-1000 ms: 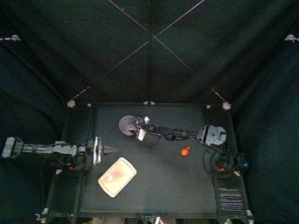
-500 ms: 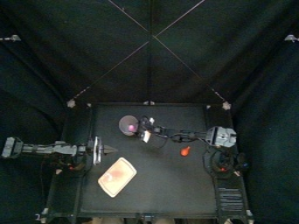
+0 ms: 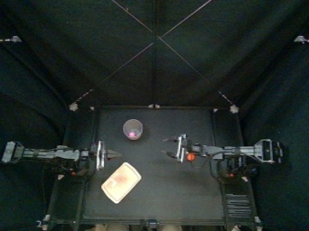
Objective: Pick the pink ball then place it in the grey bowl
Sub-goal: Drop pink ball in the grey bowl and return to neutral
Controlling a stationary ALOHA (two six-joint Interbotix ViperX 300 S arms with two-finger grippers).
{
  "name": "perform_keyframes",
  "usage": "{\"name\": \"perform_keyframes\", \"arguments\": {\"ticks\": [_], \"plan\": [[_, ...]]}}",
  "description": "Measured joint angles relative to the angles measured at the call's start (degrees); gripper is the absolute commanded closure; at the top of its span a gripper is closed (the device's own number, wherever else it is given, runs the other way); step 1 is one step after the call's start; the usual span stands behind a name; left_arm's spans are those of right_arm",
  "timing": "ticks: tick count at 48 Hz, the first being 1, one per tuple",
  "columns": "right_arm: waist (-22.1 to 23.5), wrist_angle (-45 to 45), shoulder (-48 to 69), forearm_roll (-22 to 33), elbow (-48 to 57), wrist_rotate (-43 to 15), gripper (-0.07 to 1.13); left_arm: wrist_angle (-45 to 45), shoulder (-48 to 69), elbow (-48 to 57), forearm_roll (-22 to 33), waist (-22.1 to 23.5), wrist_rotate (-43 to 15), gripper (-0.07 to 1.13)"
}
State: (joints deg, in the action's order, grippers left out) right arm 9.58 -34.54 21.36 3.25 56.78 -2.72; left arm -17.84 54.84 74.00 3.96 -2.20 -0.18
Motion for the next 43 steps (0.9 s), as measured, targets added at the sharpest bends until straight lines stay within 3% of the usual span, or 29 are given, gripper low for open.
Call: {"name": "perform_keyframes", "arguments": {"ticks": [14,27,43], "plan": [[-7.5,-0.4,16.9,-0.4,11.8,0.3,0.09,-0.1,0.1,0.1,0.0,0.0,0.0,1.01],[-7.7,-0.4,24.0,-1.1,17.0,0.0,0.09,-0.2,0.1,0.9,-0.1,0.0,0.0,1.01],[-8.1,-0.4,24.1,-2.5,17.7,0.2,0.09,-0.2,0.1,1.0,-0.9,0.0,-0.1,1.02]]}}
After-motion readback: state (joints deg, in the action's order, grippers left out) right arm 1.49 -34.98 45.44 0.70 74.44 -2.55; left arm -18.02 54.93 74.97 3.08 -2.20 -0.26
